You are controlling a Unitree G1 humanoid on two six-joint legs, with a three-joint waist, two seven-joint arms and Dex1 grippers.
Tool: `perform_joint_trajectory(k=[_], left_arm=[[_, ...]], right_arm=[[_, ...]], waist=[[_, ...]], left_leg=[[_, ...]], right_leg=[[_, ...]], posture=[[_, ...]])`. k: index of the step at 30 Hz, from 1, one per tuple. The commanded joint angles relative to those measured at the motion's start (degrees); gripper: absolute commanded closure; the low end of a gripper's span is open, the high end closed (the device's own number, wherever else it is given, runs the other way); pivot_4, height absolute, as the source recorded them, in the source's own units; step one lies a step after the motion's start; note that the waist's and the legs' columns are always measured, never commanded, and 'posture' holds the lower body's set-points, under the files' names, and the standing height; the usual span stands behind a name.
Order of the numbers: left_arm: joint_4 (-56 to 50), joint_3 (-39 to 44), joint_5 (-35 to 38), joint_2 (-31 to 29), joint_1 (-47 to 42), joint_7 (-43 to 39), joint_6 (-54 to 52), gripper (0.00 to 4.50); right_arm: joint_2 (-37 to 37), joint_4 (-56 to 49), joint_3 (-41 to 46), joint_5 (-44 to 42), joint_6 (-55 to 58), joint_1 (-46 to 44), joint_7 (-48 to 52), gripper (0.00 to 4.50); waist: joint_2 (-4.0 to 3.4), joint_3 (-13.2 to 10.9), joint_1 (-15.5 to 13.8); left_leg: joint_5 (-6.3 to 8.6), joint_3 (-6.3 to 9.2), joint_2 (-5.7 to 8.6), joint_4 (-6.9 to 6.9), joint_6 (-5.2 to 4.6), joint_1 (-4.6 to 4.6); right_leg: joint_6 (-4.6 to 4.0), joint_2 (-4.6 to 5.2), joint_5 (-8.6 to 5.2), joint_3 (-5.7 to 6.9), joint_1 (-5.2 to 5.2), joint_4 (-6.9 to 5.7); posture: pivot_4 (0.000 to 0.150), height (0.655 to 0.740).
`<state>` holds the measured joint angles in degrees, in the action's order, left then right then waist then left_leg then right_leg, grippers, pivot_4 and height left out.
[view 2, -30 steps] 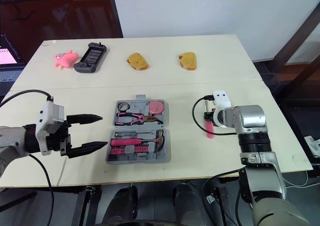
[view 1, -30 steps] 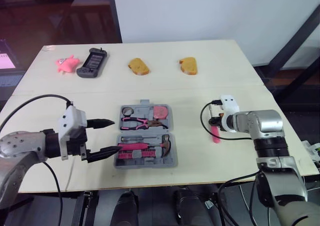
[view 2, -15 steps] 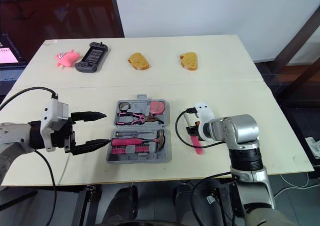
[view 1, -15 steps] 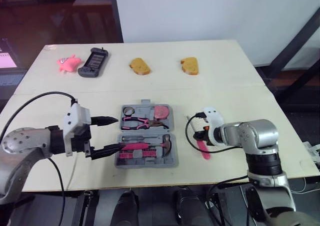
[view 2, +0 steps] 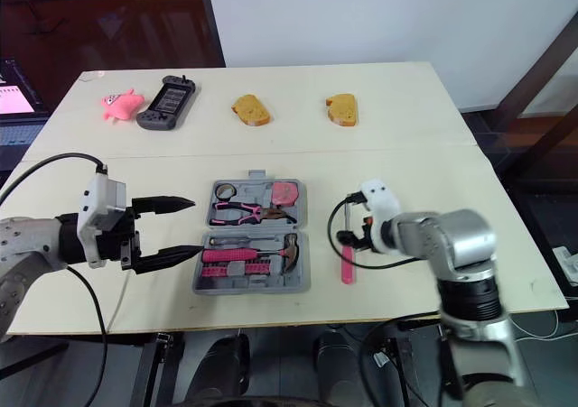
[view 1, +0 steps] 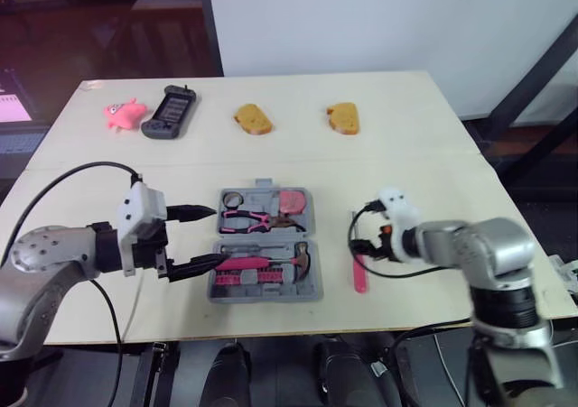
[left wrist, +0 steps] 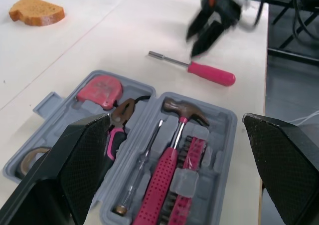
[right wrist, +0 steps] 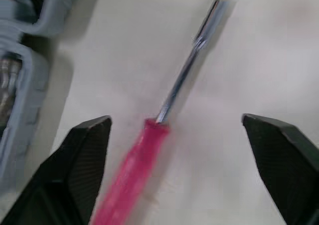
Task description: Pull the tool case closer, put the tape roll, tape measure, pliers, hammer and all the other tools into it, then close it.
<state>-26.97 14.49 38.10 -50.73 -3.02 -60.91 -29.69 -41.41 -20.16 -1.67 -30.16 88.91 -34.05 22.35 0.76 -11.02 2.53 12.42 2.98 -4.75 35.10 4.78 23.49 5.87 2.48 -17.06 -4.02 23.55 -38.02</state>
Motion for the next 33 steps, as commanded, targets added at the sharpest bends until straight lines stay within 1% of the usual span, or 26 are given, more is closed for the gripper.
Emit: perform_joint_trajectory(k=[1, 3, 4, 5, 6, 8, 9, 12, 13, 14, 16, 20, 23, 28, 33], left_arm=[[0.5, 1.4, 0.0, 0.0, -0.4, -0.7, 2.1, 0.00], [1.1, 1.3, -0.4, 0.1, -0.4, -0.9, 2.7, 0.00], [1.5, 1.1, -0.5, 0.1, -0.6, -1.0, 3.0, 0.00], [2.1, 1.0, -0.9, 0.2, -0.3, -1.2, 3.7, 0.00], [2.6, 1.1, -1.1, 0.2, 0.0, -1.5, 4.3, 0.00], [3.1, 1.4, -1.5, 0.1, 0.6, -1.7, 5.0, 0.00], [3.3, 1.4, -1.6, 0.1, 0.5, -1.8, 5.1, 0.00], [3.0, 2.2, -1.7, 0.0, 1.8, -1.6, 5.6, 0.00], [2.6, 2.6, -1.7, 0.0, 2.5, -1.5, 5.7, 0.00], [2.2, 2.9, -1.6, 0.1, 3.0, -1.3, 5.7, 0.00], [1.7, 3.4, -1.6, 0.1, 3.7, -0.8, 5.7, 0.00], [0.4, 4.4, -1.2, 0.2, 5.4, 0.0, 5.4, 0.00], [-0.7, 5.2, -0.9, 0.4, 6.6, 0.7, 5.1, 0.00], [-2.0, 6.2, -0.7, 0.5, 8.2, 1.5, 4.8, 0.00], [-2.6, 6.2, -0.6, 0.9, 8.7, 2.3, 4.6, 0.00]], right_arm=[[-10.8, -6.0, -10.2, 5.2, -21.3, -0.5, 13.3, 0.07], [-18.3, -5.9, -17.3, 12.7, -37.1, 0.0, 22.5, 0.07], [-20.4, -4.9, -19.5, 15.2, -42.2, -0.1, 25.8, 0.07], [-22.5, -2.1, -23.1, 18.2, -50.2, -2.2, 34.1, 0.07], [-23.6, 0.9, -26.3, 21.8, -57.7, -4.6, 40.5, 0.07], [-23.6, 6.5, -30.7, 28.4, -69.5, -8.3, 47.6, 0.07], [-23.0, 8.4, -31.2, 30.1, -72.4, -9.0, 48.7, 0.07], [-18.7, 19.0, -34.8, 40.0, -90.9, -13.0, 48.3, 0.07], [-17.6, 22.7, -36.7, 43.9, -99.8, -14.3, 48.1, 0.07], [-16.6, 25.5, -37.8, 46.6, -106.4, -15.0, 47.9, 0.07], [-14.7, 30.0, -39.1, 50.0, -115.9, -16.1, 47.7, 0.07], [-10.3, 38.0, -41.3, 56.4, -130.6, -18.8, 45.6, 0.07], [-7.8, 42.9, -42.0, 59.9, -137.7, -20.6, 43.7, 0.07], [-4.4, 47.1, -42.7, 62.6, -143.5, -22.1, 43.4, 0.07], [-0.5, 51.5, -43.1, 66.1, -144.6, -22.8, 42.5, 0.07]], waist=[[0.04, 0.0, 0.0], [0.02, 0.0, 0.1], [0.04, 0.0, 0.1], [0.05, 0.0, 0.2], [0.06, -0.1, 0.4], [0.04, -0.1, 0.7], [0.06, -0.2, 0.8], [0.16, -0.2, 1.1], [0.18, -0.2, 1.3], [0.17, -0.2, 1.4], [0.19, -0.2, 1.3], [0.14, -0.3, 1.3], [0.12, -0.3, 1.4], [0.12, -0.3, 1.3], [0.12, -0.3, 1.3]], left_leg=[[0.00, 0.01, 0.00, -0.09, -0.01, -0.01], [0.06, 0.00, -0.02, -0.08, -0.09, -0.01], [0.06, -0.01, -0.01, -0.06, -0.10, -0.02], [0.07, -0.01, -0.02, -0.07, -0.11, -0.02], [0.07, -0.04, -0.02, -0.04, -0.11, -0.01], [0.07, -0.11, -0.01, 0.01, -0.10, -0.01], [0.07, -0.13, -0.01, 0.02, -0.10, -0.01], [0.06, -0.13, 0.00, 0.05, -0.10, -0.02], [0.06, -0.13, 0.00, 0.06, -0.10, -0.03], [0.06, -0.14, 0.00, 0.03, -0.10, -0.02], [0.06, -0.14, -0.01, -0.01, -0.09, -0.03], [0.06, -0.14, -0.01, -0.04, -0.10, -0.02], [0.06, -0.14, -0.01, 0.01, -0.09, -0.05], [0.05, -0.13, -0.01, 0.03, -0.09, -0.13], [0.05, -0.13, 0.00, 0.03, -0.09, -0.14]], right_leg=[[0.00, -0.01, -0.01, 0.01, 0.00, 0.03], [0.04, -0.03, -0.04, 0.00, 0.04, 0.05], [0.09, -0.03, -0.06, 0.01, 0.04, 0.06], [0.10, -0.03, -0.06, 0.01, 0.03, 0.08], [0.11, -0.02, -0.06, -0.02, 0.04, 0.08], [0.12, 0.01, -0.04, -0.05, 0.03, 0.09], [0.11, 0.02, -0.03, -0.05, 0.03, 0.09], [0.08, 0.04, -0.02, -0.05, 0.00, 0.07], [0.07, 0.04, -0.01, -0.05, 0.00, 0.07], [0.07, 0.05, -0.01, -0.05, 0.00, 0.07], [0.28, 0.04, 0.08, -0.04, 0.02, 0.06], [0.34, 0.04, 0.07, -0.04, 0.02, 0.02], [0.33, 0.04, 0.08, -0.05, 0.01, -0.02], [0.28, 0.04, 0.09, -0.04, -0.09, -0.07], [0.29, 0.05, 0.09, -0.05, -0.11, -0.07]], posture=[[0.150, 0.7400], [0.150, 0.7400], [0.150, 0.7400], [0.150, 0.7400], [0.150, 0.7400], [0.150, 0.7400], [0.150, 0.7400], [0.150, 0.7400], [0.150, 0.7400], [0.150, 0.7400], [0.150, 0.7400], [0.150, 0.7400], [0.150, 0.7400], [0.150, 0.7400], [0.150, 0.7400]])
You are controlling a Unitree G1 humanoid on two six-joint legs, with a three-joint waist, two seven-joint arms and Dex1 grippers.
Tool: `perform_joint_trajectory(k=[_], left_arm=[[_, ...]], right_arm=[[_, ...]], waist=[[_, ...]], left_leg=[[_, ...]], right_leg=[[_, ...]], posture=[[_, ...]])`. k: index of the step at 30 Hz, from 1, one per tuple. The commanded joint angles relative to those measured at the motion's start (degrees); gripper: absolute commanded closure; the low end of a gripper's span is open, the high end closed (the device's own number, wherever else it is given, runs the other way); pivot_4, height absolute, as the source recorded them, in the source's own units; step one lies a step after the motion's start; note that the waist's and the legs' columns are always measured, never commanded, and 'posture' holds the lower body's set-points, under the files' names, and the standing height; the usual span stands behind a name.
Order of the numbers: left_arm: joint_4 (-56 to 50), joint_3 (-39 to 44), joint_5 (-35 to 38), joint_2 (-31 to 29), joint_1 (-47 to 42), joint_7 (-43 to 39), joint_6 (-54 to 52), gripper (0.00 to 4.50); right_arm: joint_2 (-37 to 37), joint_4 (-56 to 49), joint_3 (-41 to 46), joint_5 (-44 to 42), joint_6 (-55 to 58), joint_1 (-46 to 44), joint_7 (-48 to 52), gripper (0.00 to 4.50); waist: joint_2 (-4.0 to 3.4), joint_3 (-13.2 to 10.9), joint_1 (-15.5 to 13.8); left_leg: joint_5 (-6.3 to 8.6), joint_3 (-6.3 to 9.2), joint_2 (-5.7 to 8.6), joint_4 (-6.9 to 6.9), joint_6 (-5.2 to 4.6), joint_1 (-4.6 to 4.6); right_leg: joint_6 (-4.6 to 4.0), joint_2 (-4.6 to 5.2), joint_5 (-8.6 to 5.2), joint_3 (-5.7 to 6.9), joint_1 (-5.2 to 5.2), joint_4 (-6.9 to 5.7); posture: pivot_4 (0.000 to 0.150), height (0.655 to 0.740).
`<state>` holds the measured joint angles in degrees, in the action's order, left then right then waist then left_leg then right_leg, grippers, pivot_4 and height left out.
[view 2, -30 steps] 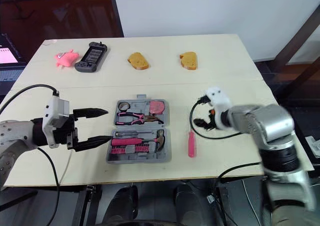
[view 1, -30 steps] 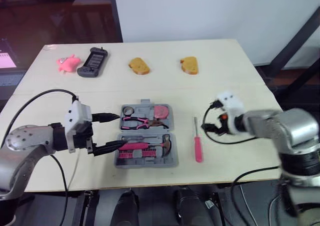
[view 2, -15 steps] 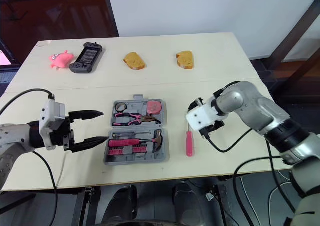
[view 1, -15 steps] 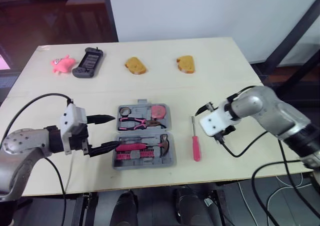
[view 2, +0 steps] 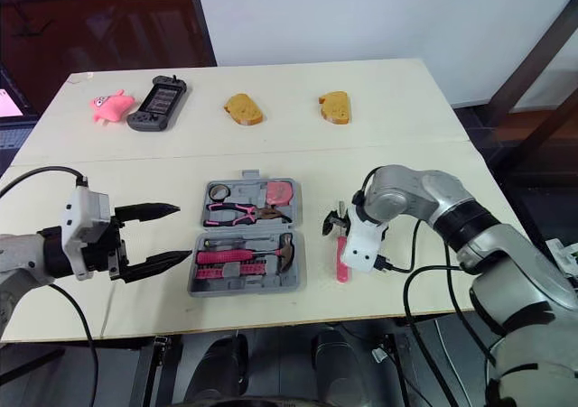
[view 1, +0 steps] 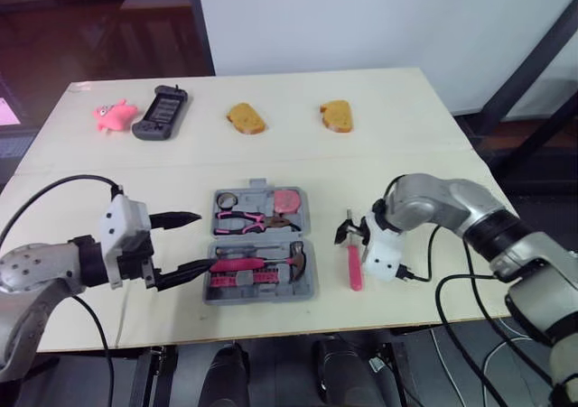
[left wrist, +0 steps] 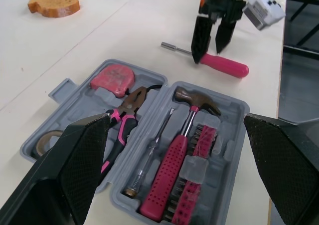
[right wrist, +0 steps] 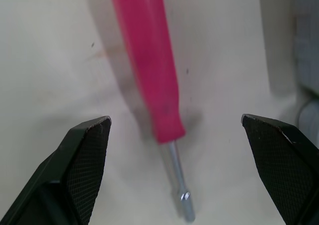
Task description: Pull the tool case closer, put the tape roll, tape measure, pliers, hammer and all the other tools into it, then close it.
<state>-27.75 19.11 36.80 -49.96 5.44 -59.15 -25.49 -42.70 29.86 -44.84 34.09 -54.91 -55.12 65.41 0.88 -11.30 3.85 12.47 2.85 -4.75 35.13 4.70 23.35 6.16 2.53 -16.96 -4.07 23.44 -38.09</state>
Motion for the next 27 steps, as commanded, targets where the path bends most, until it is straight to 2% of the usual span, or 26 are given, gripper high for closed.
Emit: perform_joint_trajectory(k=[1, 2, 8, 9, 11, 14, 17, 19, 21, 22, 25, 27], left_arm=[[-1.9, 1.6, 0.7, 0.2, 0.3, 0.6, 0.4, 0.00], [-2.0, 1.7, 0.7, 0.2, 0.4, 0.6, 0.4, 0.00], [-1.9, 1.6, 0.7, 0.2, 0.4, 0.7, 0.4, 0.00], [-1.8, 1.5, 0.7, 0.2, 0.3, 0.7, 0.4, 0.00], [-1.6, 1.2, 0.7, 0.2, 0.0, 0.6, 0.5, 0.00], [-1.2, 0.7, 0.6, 0.2, -0.4, 0.4, 0.6, 0.00], [-0.4, -0.2, 0.4, 0.1, -1.5, -0.3, 0.8, 0.00], [0.5, -0.8, 0.1, 0.1, -2.4, -0.8, 1.0, 0.00], [1.2, -1.3, -0.1, 0.1, -3.1, -1.4, 1.2, 0.00], [1.9, -1.8, -0.4, 0.1, -3.9, -1.6, 1.3, 0.00], [3.6, -3.1, -1.0, 0.0, -5.5, -2.5, 1.9, 0.00], [4.2, -3.6, -1.1, 0.2, -6.3, -2.9, 2.0, 0.00]], right_arm=[[1.2, 2.1, 0.0, 2.4, -0.9, -1.7, -0.7, 0.07], [1.5, 2.7, -0.1, 3.0, -1.2, -1.8, -0.7, 0.07], [1.0, 4.2, -0.4, 3.8, -0.9, -1.8, 2.2, 2.81], [0.8, 4.0, 0.0, 3.4, -0.8, -1.7, 2.5, 3.40], [0.1, 3.3, 0.8, 1.8, -0.6, -1.5, 3.5, 4.21], [-1.3, 1.6, 3.0, -0.7, 2.3, -0.7, 4.5, 4.19], [-3.7, -8.3, 11.0, -13.8, 22.5, 7.1, 10.6, 4.19], [-4.5, -18.9, 18.1, -20.7, 38.5, 13.9, 10.8, 4.19], [-5.2, -28.2, 23.0, -22.0, 52.5, 18.8, 10.3, 4.19], [-6.8, -33.7, 24.8, -19.5, 67.1, 20.9, 12.4, 4.19], [-9.8, -43.6, 24.0, -16.2, 99.9, 23.6, 16.7, 4.19], [-9.1, -47.6, 24.4, -20.7, 117.3, 24.2, 16.8, 4.19]], waist=[[0.01, 0.0, 0.0], [0.02, 0.0, 0.0], [0.03, 0.0, 0.0], [0.03, 0.0, 0.1], [0.02, 0.0, 0.1], [0.00, 0.0, 0.0], [0.01, 0.0, -0.9], [0.00, 0.0, -1.5], [-0.02, 0.0, -1.6], [-0.02, 0.0, -1.7], [-0.06, 0.0, -2.0], [-0.04, 0.0, -2.2]], left_leg=[[0.00, 0.00, 0.00, 0.00, 0.00, 0.00], [0.00, 0.01, 0.00, 0.00, 0.00, -0.02], [0.00, 0.02, 0.00, 0.02, 0.00, -0.09], [0.00, 0.02, 0.00, 0.02, 0.00, -0.11], [0.00, 0.01, -0.01, 0.01, 0.00, -0.12], [0.00, 0.02, 0.00, 0.00, 0.00, -0.11], [0.00, 0.03, 0.00, 0.04, 0.00, -0.09], [0.00, 0.04, 0.00, 0.05, 0.00, -0.08], [0.00, 0.07, 0.00, 0.05, 0.00, -0.09], [0.00, 0.07, 0.00, 0.07, 0.00, -0.10], [0.00, 0.07, 0.03, 0.14, 0.00, -0.06], [0.00, 0.07, 0.03, 0.19, 0.00, -0.06]], right_leg=[[0.00, 0.00, 0.00, 0.00, 0.00, -0.01], [0.00, -0.01, 0.00, 0.01, -0.02, -0.01], [-0.01, 0.00, 0.00, 0.01, -0.12, -0.02], [-0.01, -0.01, 0.00, 0.01, -0.12, -0.03], [0.00, -0.02, 0.01, 0.00, -0.12, -0.05], [0.01, -0.01, 0.01, 0.01, -0.12, -0.05], [0.01, 0.00, 0.01, 0.01, -0.12, -0.05], [0.01, -0.01, 0.01, 0.02, -0.14, -0.05], [0.01, -0.01, 0.01, 0.05, -0.16, -0.07], [0.01, -0.01, 0.01, 0.04, -0.16, -0.08], [-0.05, -0.01, 0.01, 0.04, -0.14, -0.07], [-0.22, 0.00, -0.07, 0.04, -0.14, -0.05]], posture=[[0.150, 0.7400], [0.150, 0.7400], [0.150, 0.7400], [0.150, 0.7400], [0.150, 0.7400], [0.150, 0.7400], [0.150, 0.7400], [0.150, 0.7400], [0.150, 0.7400], [0.150, 0.7400], [0.150, 0.7400], [0.150, 0.7400]])
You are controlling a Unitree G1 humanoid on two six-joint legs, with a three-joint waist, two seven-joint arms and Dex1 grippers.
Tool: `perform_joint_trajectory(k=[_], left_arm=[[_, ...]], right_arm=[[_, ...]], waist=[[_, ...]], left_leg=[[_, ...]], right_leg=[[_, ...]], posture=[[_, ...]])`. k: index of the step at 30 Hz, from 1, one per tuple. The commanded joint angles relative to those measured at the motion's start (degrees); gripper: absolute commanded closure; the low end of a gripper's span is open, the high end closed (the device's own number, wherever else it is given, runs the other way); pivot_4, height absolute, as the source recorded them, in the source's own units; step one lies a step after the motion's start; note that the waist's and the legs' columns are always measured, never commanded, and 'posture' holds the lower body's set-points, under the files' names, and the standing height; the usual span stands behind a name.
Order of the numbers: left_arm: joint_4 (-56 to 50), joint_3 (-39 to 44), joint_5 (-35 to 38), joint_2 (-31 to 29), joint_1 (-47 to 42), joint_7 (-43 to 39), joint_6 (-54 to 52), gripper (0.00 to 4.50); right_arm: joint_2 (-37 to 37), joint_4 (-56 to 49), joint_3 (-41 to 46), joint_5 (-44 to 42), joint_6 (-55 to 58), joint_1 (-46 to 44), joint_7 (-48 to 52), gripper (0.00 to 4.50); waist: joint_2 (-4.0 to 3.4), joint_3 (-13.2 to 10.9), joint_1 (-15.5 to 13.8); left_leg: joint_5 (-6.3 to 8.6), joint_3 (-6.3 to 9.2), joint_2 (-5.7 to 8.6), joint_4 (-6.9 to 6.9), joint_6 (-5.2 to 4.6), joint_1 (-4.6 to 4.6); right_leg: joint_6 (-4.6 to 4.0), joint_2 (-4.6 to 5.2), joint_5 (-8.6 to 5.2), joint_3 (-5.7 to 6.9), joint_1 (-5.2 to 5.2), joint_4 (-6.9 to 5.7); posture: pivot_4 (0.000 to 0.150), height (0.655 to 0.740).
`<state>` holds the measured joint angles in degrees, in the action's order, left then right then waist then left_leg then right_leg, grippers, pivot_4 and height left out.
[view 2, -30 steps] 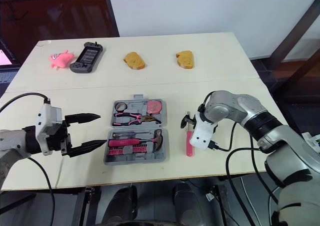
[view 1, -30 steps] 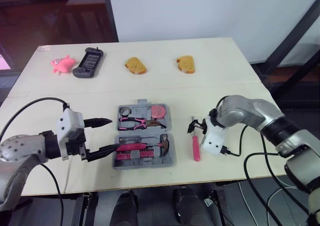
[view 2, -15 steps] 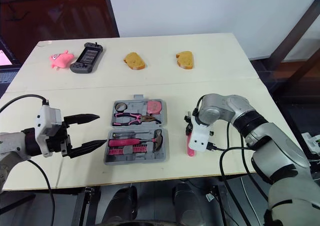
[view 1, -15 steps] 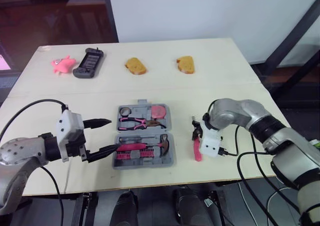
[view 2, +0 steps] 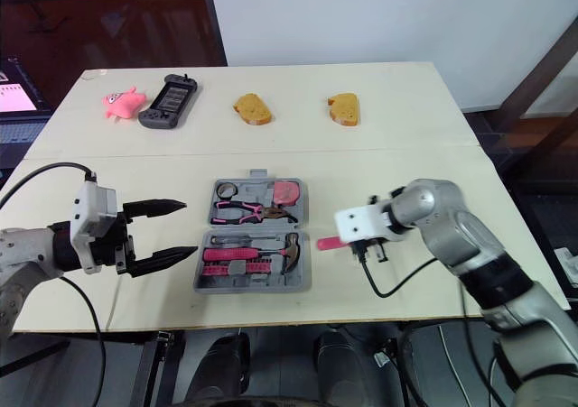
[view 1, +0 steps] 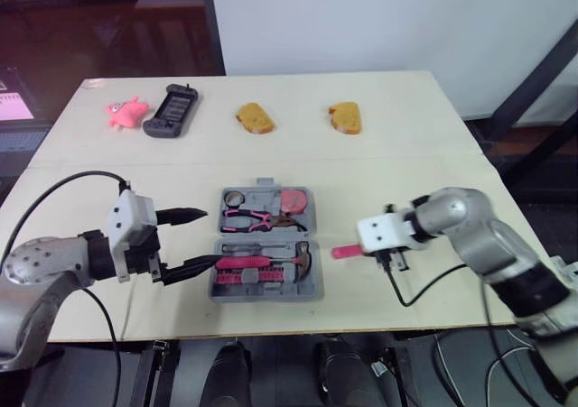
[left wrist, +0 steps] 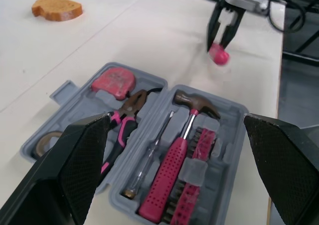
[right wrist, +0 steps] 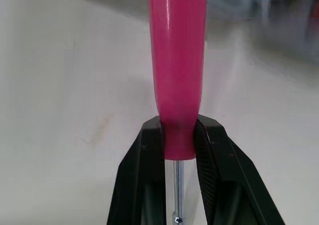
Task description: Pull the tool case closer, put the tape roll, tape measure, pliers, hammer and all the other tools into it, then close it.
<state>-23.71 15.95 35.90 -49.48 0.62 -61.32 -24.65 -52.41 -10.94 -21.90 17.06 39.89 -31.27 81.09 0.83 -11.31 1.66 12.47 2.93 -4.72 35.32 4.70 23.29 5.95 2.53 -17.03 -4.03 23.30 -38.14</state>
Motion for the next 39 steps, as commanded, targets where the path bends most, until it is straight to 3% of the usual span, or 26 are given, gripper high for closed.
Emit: perform_joint_trajectory(k=[1, 5, 8, 14, 23, 24, 26, 30, 33, 39], left_arm=[[0.4, -0.7, -0.3, -0.3, -1.9, -0.9, 1.3, 0.00], [1.1, -1.5, -0.6, -0.3, -2.9, -1.5, 1.5, 0.00], [1.3, -1.8, -1.2, -0.4, -3.4, -1.4, 1.9, 0.00], [-0.2, -0.8, -0.6, -0.3, -2.5, -1.3, 1.4, 0.00], [-2.0, 1.5, 1.2, -0.1, -0.1, -1.6, 1.7, 0.00], [-2.1, 1.6, 1.3, -0.1, 0.1, -1.7, 1.7, 0.00], [-2.0, 1.7, 1.5, 0.0, 0.1, -2.1, 2.1, 0.00], [-1.2, 1.7, 1.9, 0.1, -0.3, -2.9, 2.9, 0.00], [-0.4, 1.1, 1.8, 0.1, -0.9, -3.3, 3.3, 0.00], [1.0, -0.2, 1.3, 0.4, -2.4, -4.0, 3.8, 0.00]], right_arm=[[2.2, -7.3, 2.5, -5.6, 30.3, 0.5, 0.0, 4.19], [9.8, -2.6, 6.3, -8.3, 47.3, -0.9, -9.7, 4.19], [14.9, 1.1, 10.5, -9.9, 50.9, -2.4, -17.2, 4.19], [22.0, 11.1, 14.8, -10.5, 45.5, -6.3, -31.7, 4.19], [23.7, 15.7, 12.8, -15.2, 39.8, -8.7, -38.9, 4.19], [23.4, 15.2, 12.9, -15.8, 40.0, -8.9, -39.2, 3.13], [22.0, 13.1, 12.8, -16.8, 40.4, -9.2, -39.8, 2.31], [18.9, 7.7, 13.7, -20.6, 43.6, -10.4, -39.1, 0.22], [19.1, 5.9, 17.8, -23.8, 46.0, -10.8, -39.4, 0.04], [18.2, -4.0, 18.4, -23.2, 29.6, 0.8, -44.4, 0.04]], waist=[[0.03, 0.0, 0.1], [0.05, 0.0, 0.8], [0.06, 0.0, 0.8], [0.15, 0.1, 1.0], [0.25, 0.1, 1.2], [0.22, 0.1, 1.2], [0.19, 0.1, 1.0], [0.17, 0.1, 0.9], [0.18, 0.1, 0.9], [0.22, 0.1, 0.7]], left_leg=[[0.00, 0.00, -0.02, -0.01, 0.00, 0.00], [0.00, 0.02, -0.03, -0.07, 0.00, 0.01], [0.00, 0.01, 0.00, -0.06, 0.00, 0.09], [0.00, 0.02, -0.01, -0.08, 0.00, 0.09], [0.00, 0.02, -0.03, -0.07, 0.00, 0.09], [0.00, 0.02, -0.03, -0.07, 0.00, 0.09], [0.00, 0.01, -0.02, -0.10, 0.00, 0.10], [0.00, 0.02, -0.02, -0.17, 0.00, 0.13], [0.00, 0.02, -0.03, -0.16, -0.01, 0.12], [0.01, 0.02, -0.02, -0.16, -0.01, 0.14]], right_leg=[[-0.04, -0.03, -0.01, 0.00, 0.02, 0.00], [0.10, -0.06, 0.06, -0.01, 0.04, 0.00], [0.14, -0.02, 0.08, -0.01, 0.11, 0.01], [0.15, -0.05, 0.10, -0.01, 0.11, 0.02], [0.16, -0.05, 0.10, -0.02, 0.10, 0.02], [0.16, -0.05, 0.10, -0.02, 0.10, 0.02], [0.16, -0.05, 0.10, -0.02, 0.14, 0.01], [0.20, -0.05, 0.10, -0.01, 0.19, 0.02], [0.19, -0.06, 0.10, -0.01, 0.18, 0.02], [0.21, -0.05, 0.08, 0.01, 0.17, 0.06]], posture=[[0.150, 0.7400], [0.150, 0.7400], [0.150, 0.7400], [0.150, 0.7400], [0.150, 0.7400], [0.150, 0.7400], [0.150, 0.7400], [0.150, 0.7400], [0.150, 0.7400], [0.150, 0.7400]])
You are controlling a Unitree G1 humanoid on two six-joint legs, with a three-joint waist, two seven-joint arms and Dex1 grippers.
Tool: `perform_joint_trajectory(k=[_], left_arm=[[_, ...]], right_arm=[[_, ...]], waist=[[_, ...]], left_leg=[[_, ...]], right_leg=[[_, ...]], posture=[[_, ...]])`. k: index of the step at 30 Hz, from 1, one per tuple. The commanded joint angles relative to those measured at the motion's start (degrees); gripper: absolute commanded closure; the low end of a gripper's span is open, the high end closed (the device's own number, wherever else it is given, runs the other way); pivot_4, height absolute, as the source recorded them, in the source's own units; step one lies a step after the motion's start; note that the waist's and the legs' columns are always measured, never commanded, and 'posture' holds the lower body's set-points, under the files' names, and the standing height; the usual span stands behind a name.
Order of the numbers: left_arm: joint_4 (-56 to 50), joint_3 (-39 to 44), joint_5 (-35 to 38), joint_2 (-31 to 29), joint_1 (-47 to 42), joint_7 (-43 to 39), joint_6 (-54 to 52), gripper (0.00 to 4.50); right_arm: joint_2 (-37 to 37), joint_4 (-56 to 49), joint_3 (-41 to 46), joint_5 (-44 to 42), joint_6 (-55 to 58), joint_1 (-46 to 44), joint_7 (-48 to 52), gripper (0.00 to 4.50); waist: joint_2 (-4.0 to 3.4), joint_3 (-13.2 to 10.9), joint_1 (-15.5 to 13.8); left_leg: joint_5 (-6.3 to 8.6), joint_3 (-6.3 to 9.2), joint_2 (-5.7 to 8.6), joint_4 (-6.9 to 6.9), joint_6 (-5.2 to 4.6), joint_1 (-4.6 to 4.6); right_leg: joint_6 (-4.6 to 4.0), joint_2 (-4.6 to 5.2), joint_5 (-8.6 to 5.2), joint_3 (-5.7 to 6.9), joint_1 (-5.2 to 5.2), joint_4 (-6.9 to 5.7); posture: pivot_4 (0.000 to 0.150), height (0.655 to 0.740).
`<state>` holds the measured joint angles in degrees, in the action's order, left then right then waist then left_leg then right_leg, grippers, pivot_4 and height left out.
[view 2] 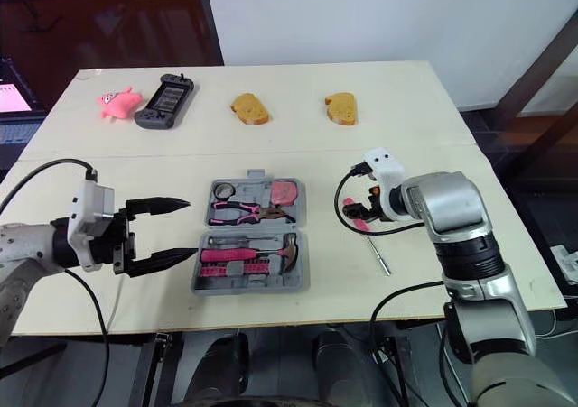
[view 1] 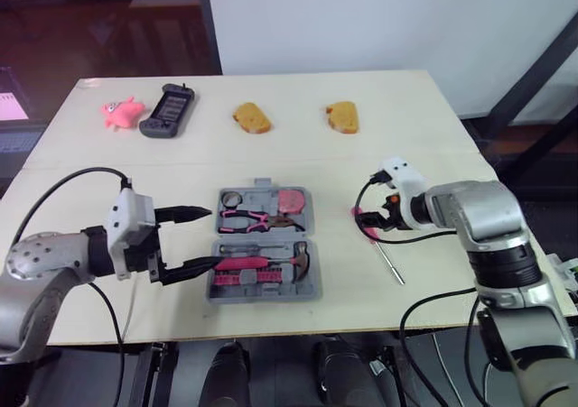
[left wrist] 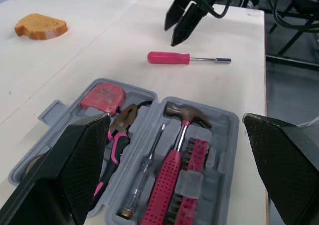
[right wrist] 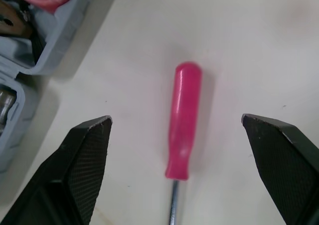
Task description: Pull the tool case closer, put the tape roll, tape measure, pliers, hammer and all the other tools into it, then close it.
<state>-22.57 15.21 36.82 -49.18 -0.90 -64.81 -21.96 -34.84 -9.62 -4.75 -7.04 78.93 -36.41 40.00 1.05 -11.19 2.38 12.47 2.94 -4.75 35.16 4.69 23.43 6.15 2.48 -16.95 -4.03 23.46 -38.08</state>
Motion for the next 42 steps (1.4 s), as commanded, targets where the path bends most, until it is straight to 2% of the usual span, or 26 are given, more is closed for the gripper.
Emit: perform_joint_trajectory(k=[1, 3, 7, 10, 19, 22, 28, 35, 41, 42], left_arm=[[-0.1, 0.5, 0.3, 0.1, -1.0, -0.5, 1.2, 0.00], [-0.2, 0.4, 0.4, 0.1, -1.0, -0.5, 1.2, 0.00], [-0.1, 0.2, 0.2, 0.1, -1.2, -0.6, 1.2, 0.00], [0.0, 0.1, 0.1, 0.1, -1.4, -0.5, 1.1, 0.00], [-0.5, 0.7, 0.1, -0.1, -0.7, -0.3, 0.9, 0.00], [-0.8, 0.5, 0.0, 0.1, -0.5, 0.0, 1.0, 0.00], [-1.0, 0.8, 0.0, 0.0, 0.0, 0.3, 1.3, 0.00], [-1.2, 1.3, 0.1, 0.6, 1.1, 1.1, 1.5, 0.00], [0.0, 3.3, -0.5, 0.8, 4.1, 1.1, 3.0, 0.00], [0.3, 3.9, -0.7, 0.8, 5.0, 1.0, 3.3, 0.00]], right_arm=[[0.2, -6.4, 0.4, 1.3, -12.2, 8.1, -3.8, 0.04], [0.1, -7.0, 0.2, 0.0, -13.1, 10.6, -3.6, 0.04], [4.4, -5.1, 4.4, -2.2, -12.4, 13.6, -6.9, 0.04], [6.2, -0.2, 4.1, -1.1, -17.9, 14.9, -9.4, 0.04], [6.1, 5.6, 3.3, -1.0, -23.1, 16.4, -10.5, 0.04], [6.2, 5.1, 3.3, -1.4, -22.5, 16.7, -10.9, 0.99], [6.0, 0.7, 4.6, -2.5, -16.9, 18.3, -12.4, 4.03], [3.6, -4.0, 3.9, -4.2, -10.9, 15.0, -11.8, 4.08], [-3.6, -7.6, -5.5, -7.9, -7.1, 2.8, -3.0, 4.08], [-6.1, -8.8, -9.8, -6.3, -9.3, 0.4, -1.0, 4.08]], waist=[[0.00, 0.0, 0.0], [-0.01, 0.0, 0.1], [-0.02, 0.0, 0.4], [-0.01, 0.0, 0.2], [-0.01, 0.0, 0.1], [-0.01, 0.0, 0.1], [0.00, 0.0, 0.1], [-0.01, 0.0, 0.1], [-0.07, 0.0, 0.6], [-0.07, 0.0, 0.7]], left_leg=[[0.00, 0.00, 0.00, -0.02, 0.00, 0.01], [0.00, -0.01, 0.01, 0.00, 0.00, 0.01], [0.00, -0.01, 0.00, 0.02, 0.00, -0.03], [0.00, 0.00, -0.01, 0.01, 0.00, -0.04], [0.00, -0.01, -0.01, 0.02, 0.00, -0.03], [0.00, -0.01, 0.00, 0.02, 0.00, -0.03], [0.00, 0.00, -0.01, 0.01, 0.00, -0.03], [0.00, -0.01, 0.00, 0.01, 0.00, -0.03], [0.00, -0.01, -0.01, -0.03, 0.00, -0.03], [0.00, 0.00, -0.03, -0.05, -0.01, -0.03]], right_leg=[[0.00, 0.00, 0.00, 0.00, 0.00, 0.01], [0.03, 0.02, -0.01, -0.01, 0.01, 0.01], [-0.05, -0.02, 0.02, -0.04, 0.01, -0.03], [-0.04, -0.04, 0.02, -0.04, 0.00, -0.04], [-0.03, -0.02, 0.01, -0.03, -0.02, -0.02], [-0.03, -0.02, 0.01, -0.03, -0.02, -0.02], [-0.03, -0.02, 0.01, -0.04, -0.02, -0.02], [-0.05, -0.01, 0.00, -0.04, -0.02, -0.01], [-0.06, -0.03, 0.01, -0.06, 0.05, -0.02], [-0.05, -0.06, 0.01, -0.06, 0.07, -0.03]], posture=[[0.150, 0.7400], [0.150, 0.7400], [0.150, 0.7400], [0.150, 0.7400], [0.150, 0.7400], [0.150, 0.7400], [0.150, 0.7400], [0.150, 0.7400], [0.150, 0.7400], [0.150, 0.7400]])
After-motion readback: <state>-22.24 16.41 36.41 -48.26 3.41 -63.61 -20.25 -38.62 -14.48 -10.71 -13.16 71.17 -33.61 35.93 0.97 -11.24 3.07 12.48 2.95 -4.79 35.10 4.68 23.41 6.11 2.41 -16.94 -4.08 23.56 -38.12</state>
